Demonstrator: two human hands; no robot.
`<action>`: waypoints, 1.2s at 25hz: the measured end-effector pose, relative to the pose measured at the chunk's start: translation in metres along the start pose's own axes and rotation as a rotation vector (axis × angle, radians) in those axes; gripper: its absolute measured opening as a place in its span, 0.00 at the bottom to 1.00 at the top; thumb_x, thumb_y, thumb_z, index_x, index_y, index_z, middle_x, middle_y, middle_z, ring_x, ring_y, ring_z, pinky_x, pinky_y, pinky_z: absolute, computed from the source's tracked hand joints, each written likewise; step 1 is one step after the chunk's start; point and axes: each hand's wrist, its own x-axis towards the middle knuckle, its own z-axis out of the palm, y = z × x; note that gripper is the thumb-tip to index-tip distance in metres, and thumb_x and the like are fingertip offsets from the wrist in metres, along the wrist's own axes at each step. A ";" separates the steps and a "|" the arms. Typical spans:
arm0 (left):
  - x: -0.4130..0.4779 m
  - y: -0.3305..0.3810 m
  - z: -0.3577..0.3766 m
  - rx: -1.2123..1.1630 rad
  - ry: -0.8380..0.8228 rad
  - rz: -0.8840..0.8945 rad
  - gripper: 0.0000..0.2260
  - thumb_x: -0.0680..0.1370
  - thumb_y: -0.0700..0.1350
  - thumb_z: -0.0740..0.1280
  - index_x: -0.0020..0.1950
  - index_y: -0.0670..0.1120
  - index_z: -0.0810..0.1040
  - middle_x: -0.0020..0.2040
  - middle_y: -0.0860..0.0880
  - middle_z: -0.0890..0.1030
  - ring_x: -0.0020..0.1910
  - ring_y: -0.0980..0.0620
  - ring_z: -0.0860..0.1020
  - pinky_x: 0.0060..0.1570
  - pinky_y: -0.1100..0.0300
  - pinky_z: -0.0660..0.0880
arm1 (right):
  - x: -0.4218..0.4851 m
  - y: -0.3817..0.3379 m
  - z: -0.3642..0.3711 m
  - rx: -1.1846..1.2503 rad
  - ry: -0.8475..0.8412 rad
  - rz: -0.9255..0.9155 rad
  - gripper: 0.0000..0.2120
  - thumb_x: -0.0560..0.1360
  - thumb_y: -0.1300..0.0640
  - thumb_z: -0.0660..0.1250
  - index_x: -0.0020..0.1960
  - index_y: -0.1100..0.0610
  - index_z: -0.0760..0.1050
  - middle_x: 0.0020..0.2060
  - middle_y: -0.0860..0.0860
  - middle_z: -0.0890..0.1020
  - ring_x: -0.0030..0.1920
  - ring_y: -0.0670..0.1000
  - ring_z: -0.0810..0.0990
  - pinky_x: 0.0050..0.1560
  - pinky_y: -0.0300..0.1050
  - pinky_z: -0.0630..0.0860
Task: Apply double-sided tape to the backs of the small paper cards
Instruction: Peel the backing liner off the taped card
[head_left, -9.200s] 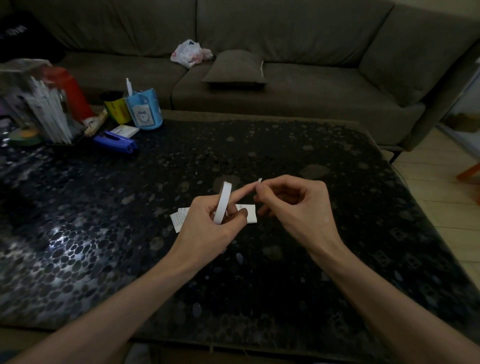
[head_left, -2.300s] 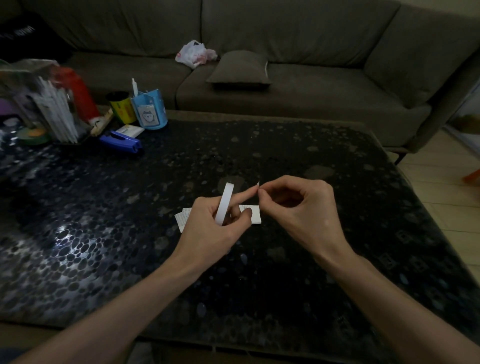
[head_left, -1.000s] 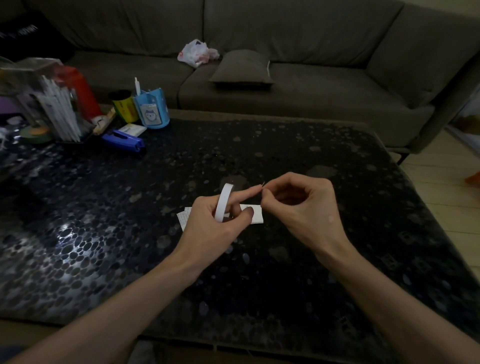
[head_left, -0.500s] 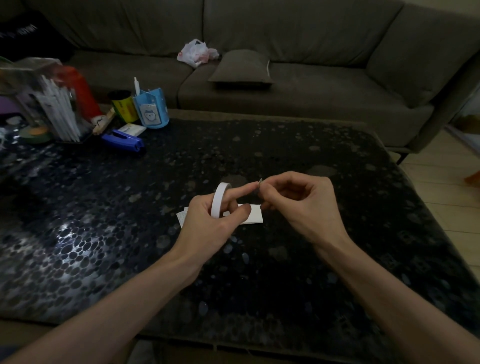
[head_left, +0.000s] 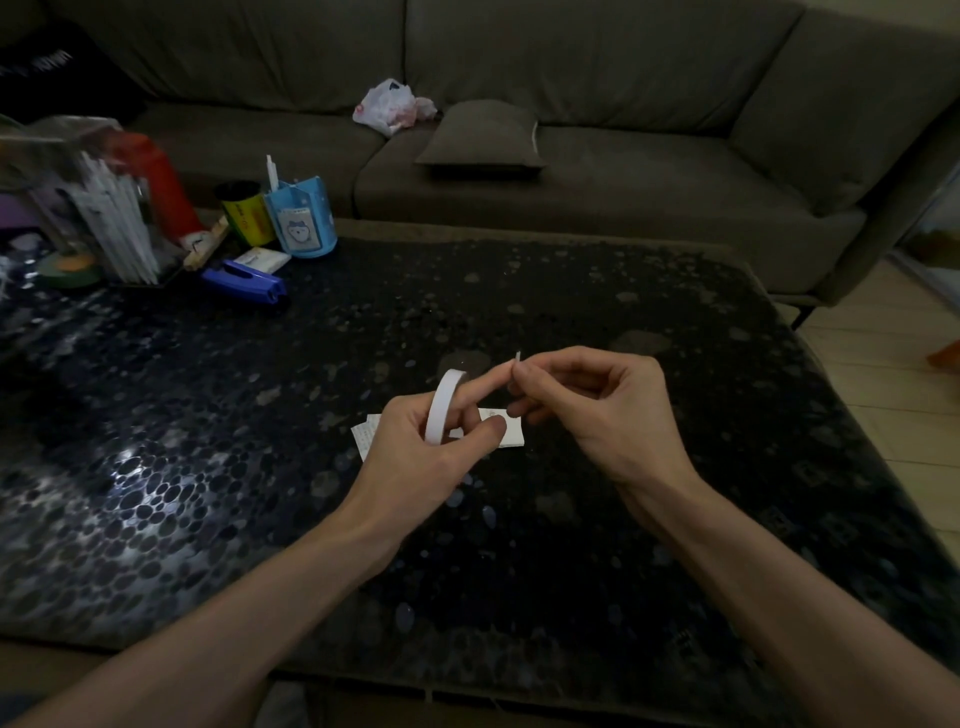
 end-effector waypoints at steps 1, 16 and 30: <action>0.000 0.000 0.000 -0.006 -0.007 -0.005 0.20 0.81 0.40 0.71 0.66 0.61 0.82 0.31 0.56 0.72 0.27 0.60 0.70 0.31 0.70 0.70 | 0.000 -0.001 0.000 0.000 -0.006 -0.009 0.04 0.76 0.54 0.74 0.50 0.53 0.86 0.43 0.47 0.89 0.43 0.48 0.89 0.44 0.36 0.83; 0.004 0.011 0.002 -0.231 0.348 -0.285 0.04 0.77 0.48 0.75 0.47 0.51 0.89 0.28 0.60 0.76 0.27 0.62 0.74 0.27 0.70 0.69 | 0.001 0.002 0.004 -0.081 -0.001 -0.033 0.03 0.79 0.56 0.73 0.50 0.54 0.85 0.42 0.47 0.87 0.39 0.48 0.88 0.42 0.37 0.82; 0.004 0.010 0.000 -0.253 0.333 -0.353 0.04 0.78 0.47 0.74 0.48 0.51 0.89 0.27 0.57 0.72 0.27 0.59 0.65 0.28 0.63 0.63 | 0.000 0.005 0.007 -0.087 -0.013 0.000 0.02 0.79 0.55 0.73 0.50 0.52 0.84 0.41 0.47 0.87 0.39 0.48 0.87 0.40 0.35 0.80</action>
